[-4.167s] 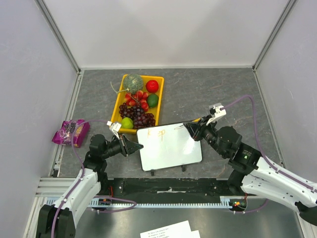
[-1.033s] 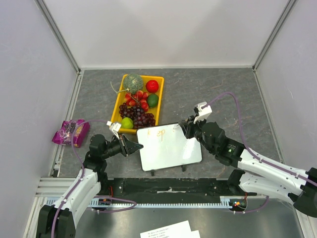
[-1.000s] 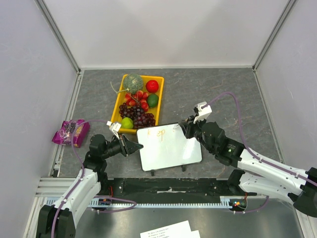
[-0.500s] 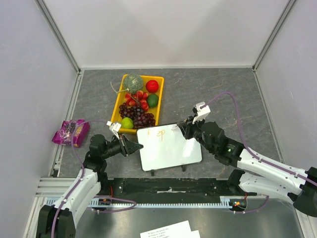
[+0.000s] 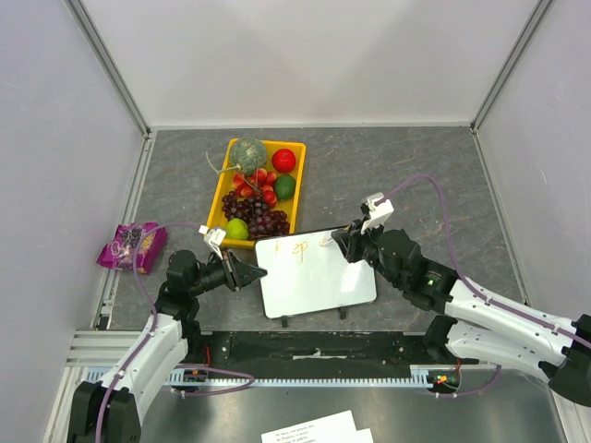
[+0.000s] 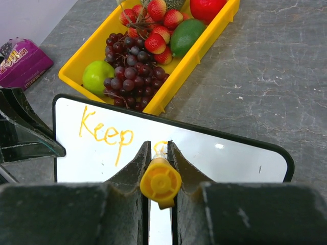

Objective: Write a sentence on the whiteboard

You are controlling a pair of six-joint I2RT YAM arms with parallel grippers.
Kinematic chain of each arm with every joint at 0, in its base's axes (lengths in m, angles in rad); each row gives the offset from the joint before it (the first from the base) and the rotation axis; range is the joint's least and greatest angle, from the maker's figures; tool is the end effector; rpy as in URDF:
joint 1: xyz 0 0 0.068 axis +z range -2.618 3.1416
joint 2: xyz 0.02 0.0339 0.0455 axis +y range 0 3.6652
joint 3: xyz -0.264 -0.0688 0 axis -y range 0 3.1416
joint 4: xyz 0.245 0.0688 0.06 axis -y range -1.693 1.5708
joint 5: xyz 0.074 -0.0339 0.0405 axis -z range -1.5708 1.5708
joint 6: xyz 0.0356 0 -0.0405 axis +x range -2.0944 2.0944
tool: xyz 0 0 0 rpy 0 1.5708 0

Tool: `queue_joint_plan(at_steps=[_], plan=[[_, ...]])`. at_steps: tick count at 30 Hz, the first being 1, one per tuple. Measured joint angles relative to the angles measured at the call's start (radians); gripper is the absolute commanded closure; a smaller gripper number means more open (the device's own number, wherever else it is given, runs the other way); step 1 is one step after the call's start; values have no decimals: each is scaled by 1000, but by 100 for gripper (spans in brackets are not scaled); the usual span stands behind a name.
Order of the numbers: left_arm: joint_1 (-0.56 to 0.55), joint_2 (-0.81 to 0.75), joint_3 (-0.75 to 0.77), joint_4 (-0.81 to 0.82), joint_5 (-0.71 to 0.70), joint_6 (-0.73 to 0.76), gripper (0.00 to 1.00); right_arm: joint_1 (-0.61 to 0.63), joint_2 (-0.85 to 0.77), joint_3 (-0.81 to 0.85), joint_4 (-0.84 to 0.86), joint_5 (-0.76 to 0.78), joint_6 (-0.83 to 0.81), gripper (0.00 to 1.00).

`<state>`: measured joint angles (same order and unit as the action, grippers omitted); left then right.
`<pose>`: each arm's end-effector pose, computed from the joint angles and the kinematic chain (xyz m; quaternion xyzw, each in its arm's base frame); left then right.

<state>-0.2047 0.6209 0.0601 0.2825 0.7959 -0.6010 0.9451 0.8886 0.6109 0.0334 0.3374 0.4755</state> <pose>0.1317 -0.0533 0.1604 0.0839 0.7675 -0.5023 0.3894 0.1325 0.1633 0.2829 -0.0802 0.7795 0.2955 0.5464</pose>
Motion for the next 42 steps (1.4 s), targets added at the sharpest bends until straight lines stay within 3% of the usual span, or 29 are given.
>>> queue_joint_plan(at_steps=[42], plan=[[0, 0, 0, 0, 0, 0, 98, 0, 0, 14, -14, 55, 1, 100]])
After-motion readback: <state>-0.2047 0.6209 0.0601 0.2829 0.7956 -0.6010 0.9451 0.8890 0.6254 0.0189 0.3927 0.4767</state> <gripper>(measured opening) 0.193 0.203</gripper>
